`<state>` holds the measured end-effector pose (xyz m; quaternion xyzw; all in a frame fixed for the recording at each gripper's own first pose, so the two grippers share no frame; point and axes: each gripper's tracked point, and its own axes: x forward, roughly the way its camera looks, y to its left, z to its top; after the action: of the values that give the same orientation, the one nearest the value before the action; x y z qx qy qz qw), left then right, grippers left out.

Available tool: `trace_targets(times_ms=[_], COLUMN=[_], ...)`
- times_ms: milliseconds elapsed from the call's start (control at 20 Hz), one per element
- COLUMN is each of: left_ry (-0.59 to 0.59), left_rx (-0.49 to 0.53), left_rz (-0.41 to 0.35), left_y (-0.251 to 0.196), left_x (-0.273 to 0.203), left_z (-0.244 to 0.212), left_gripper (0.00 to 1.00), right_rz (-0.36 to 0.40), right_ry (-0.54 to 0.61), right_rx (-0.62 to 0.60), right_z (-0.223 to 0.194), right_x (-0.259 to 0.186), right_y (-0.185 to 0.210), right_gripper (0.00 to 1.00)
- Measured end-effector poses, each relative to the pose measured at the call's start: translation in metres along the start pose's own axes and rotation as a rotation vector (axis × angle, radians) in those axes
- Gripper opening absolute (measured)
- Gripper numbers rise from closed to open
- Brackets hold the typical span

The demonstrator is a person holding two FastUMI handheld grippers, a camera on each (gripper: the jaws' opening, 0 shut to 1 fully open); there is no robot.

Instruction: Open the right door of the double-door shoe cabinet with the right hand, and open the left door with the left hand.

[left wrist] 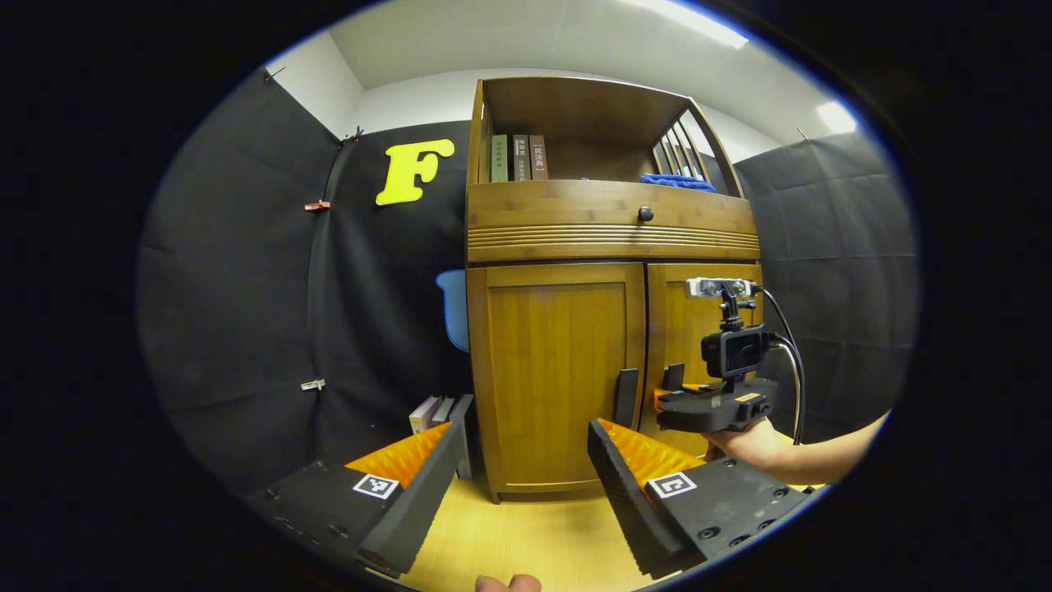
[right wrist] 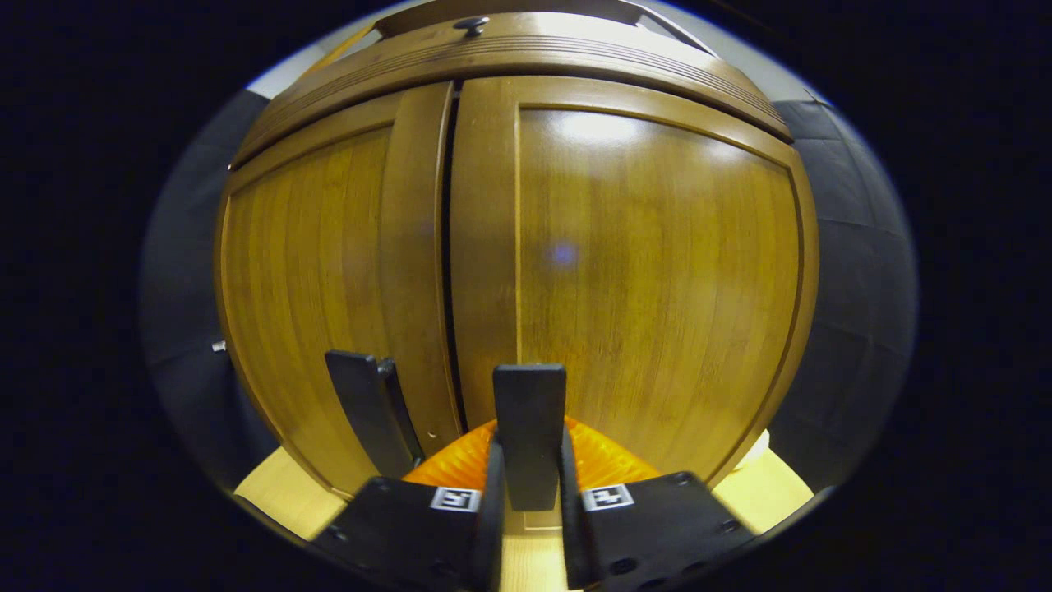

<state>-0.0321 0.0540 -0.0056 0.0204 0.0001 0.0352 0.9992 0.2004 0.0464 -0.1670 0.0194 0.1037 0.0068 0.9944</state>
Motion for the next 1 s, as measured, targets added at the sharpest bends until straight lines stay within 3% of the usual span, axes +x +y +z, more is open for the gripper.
trace_targets(times_ms=[150,200,500,1000], left_ry=[0.004,0.007,0.013,-0.001], left_rx=[-0.001,-0.006,-0.024,-0.056], left_rz=[0.009,0.012,-0.021,-0.096], left_y=[0.000,0.000,-0.021,-0.073], left_x=[-0.006,-0.008,-0.021,-0.001], left_z=[0.001,0.000,0.000,0.002], left_gripper=[0.94,0.94,0.94,0.94], right_rz=[0.024,0.036,0.114,0.135], right_ry=[0.004,0.012,0.017,0.027], right_rx=[-0.024,-0.009,0.020,0.032], right_z=[0.001,0.002,0.003,0.004], right_x=[-0.004,-0.004,-0.006,-0.003], right_y=[-0.001,0.000,-0.003,-0.009], right_gripper=[0.28,0.20,0.20,0.19])
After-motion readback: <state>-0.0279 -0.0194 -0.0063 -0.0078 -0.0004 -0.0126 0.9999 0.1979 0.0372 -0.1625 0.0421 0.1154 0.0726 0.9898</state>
